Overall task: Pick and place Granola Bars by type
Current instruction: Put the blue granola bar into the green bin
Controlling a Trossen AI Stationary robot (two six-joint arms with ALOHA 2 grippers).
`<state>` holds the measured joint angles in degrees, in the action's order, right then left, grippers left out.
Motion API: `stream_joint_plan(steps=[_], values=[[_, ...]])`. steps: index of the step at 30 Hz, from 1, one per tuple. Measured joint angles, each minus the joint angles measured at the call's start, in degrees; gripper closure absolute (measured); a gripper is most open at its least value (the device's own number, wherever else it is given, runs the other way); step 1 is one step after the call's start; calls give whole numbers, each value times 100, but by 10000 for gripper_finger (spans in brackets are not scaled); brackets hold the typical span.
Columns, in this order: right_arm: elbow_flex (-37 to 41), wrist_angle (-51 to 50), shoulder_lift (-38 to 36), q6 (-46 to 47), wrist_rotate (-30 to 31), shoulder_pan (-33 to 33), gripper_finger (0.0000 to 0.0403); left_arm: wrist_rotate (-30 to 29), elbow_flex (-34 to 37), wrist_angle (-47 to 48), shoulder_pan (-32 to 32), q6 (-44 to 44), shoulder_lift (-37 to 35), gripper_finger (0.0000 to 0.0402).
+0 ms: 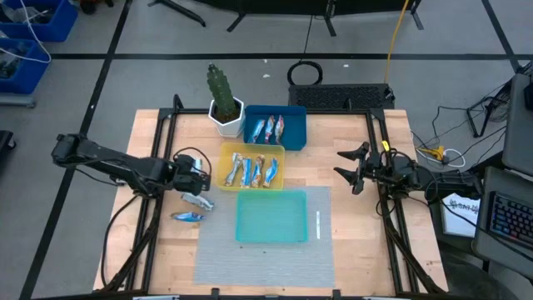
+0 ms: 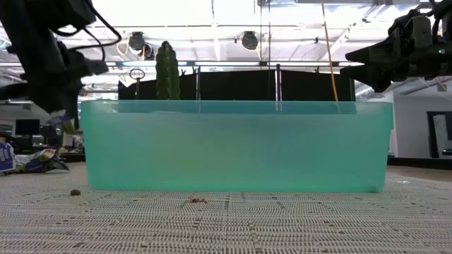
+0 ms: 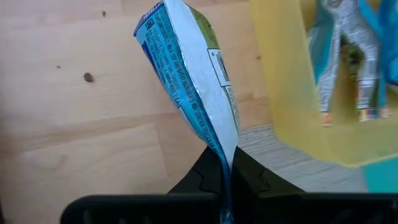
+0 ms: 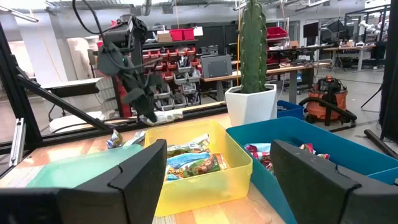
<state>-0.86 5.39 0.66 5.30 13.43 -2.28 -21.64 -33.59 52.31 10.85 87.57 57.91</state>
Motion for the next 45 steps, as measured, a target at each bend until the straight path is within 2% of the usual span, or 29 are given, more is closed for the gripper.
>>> stream_joint_plan(steps=[8,16,22,33,45], values=[[-1,0,0,-1,0,2,124,-299,-639,829,0,-4,-644,392],[2,0,-1,-2,0,2,124,-552,-2117,2398,0,-59,-732,392],[0,0,0,0,0,1,124,-533,-3190,3081,0,-61,-511,392],[0,0,-2,0,0,-1,124,-150,-5215,3262,140,-504,1006,392],[1,-2,0,0,0,1,124,158,-6515,3006,730,783,3085,392]])
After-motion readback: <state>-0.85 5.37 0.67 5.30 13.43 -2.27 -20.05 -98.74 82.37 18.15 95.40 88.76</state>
